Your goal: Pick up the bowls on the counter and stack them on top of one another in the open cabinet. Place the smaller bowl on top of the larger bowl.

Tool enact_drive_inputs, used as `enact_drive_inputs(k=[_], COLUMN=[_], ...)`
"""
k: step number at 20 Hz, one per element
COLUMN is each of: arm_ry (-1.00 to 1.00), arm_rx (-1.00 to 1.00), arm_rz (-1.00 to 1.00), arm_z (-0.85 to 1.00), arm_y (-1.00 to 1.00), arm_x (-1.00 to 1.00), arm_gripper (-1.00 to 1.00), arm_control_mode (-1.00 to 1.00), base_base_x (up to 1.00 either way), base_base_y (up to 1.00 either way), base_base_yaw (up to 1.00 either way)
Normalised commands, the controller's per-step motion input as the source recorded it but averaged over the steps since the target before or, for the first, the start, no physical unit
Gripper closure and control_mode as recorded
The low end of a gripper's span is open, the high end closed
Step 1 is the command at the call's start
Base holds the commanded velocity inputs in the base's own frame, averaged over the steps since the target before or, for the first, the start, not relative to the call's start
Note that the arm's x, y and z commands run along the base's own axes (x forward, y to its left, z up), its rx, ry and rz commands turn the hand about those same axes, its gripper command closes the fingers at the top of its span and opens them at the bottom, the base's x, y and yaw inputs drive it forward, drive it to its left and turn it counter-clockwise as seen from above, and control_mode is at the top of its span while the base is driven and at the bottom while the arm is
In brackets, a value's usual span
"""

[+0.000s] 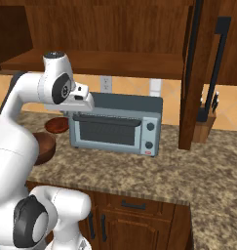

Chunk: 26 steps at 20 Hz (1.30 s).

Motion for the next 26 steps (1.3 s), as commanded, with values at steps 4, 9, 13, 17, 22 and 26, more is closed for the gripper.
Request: enact_drive_inputs(k=[4,9,13,17,22,26], arm_ry=[0.06,0.07,0.00,0.00,-0.01,0.11], arm_rx=[-0.15,-0.51,-0.12,0.00,0.04,0.09], arm_rz=[0.00,0.12,0.18,0.22,0.19,0.03], arm_z=[-0.14,-0.42,-0.29,-0.36,-0.21,-0.41], arm_y=[0.09,0.85,1.00,1.00,0.91,0.76], arm_x=[-0.03,-0.28,0.20,0.86,0.98,0.89], arm_gripper=[-1.00,-1.00,-1.00,-1.00,-1.00,-1.00], arm_control_mode=[-1.00,-1.00,-1.00,-1.00,-1.00,-1.00], base_base_x=[0.00,0.00,0.00,0.00,0.00,0.00], base_base_y=[0.00,0.00,0.00,0.00,0.00,0.00], base_base_yaw=[0.00,0.00,0.00,0.00,0.00,0.00])
